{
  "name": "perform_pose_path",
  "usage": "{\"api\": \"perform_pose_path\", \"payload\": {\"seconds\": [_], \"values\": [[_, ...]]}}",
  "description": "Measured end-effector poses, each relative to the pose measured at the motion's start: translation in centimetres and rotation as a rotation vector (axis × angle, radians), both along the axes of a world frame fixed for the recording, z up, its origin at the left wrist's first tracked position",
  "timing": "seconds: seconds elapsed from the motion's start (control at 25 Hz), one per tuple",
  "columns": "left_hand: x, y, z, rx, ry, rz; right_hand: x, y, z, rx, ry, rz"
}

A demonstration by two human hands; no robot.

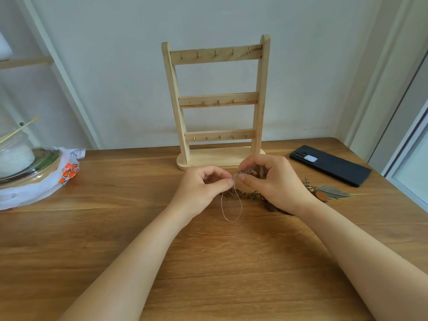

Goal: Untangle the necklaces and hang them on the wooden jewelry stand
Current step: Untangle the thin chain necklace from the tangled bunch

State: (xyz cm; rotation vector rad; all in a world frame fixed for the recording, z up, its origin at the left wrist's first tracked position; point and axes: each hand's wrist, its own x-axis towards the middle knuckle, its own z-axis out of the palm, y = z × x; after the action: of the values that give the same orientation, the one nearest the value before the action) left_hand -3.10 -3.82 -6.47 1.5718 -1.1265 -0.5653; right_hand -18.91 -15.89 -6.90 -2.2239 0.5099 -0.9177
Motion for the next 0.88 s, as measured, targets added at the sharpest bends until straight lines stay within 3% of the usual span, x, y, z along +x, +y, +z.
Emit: {"api": "perform_pose_path", "payload": {"seconds": [0.24, 0.76, 0.88], "values": [[0.12, -0.21, -0.17, -0.009, -0.066, 0.042, 0.04, 0.50, 0.48, -0.004, 0.058, 0.036], [0.34, 0.13, 0.41, 0.011, 0.042, 0.008, 0.06, 0.45, 0.46, 0.000, 0.099, 0.021], [0.50, 0.34, 0.48, -0.030, -0.077, 0.032, 0.07, 0.40, 0.40, 0.005, 0.095, 0.022]]}}
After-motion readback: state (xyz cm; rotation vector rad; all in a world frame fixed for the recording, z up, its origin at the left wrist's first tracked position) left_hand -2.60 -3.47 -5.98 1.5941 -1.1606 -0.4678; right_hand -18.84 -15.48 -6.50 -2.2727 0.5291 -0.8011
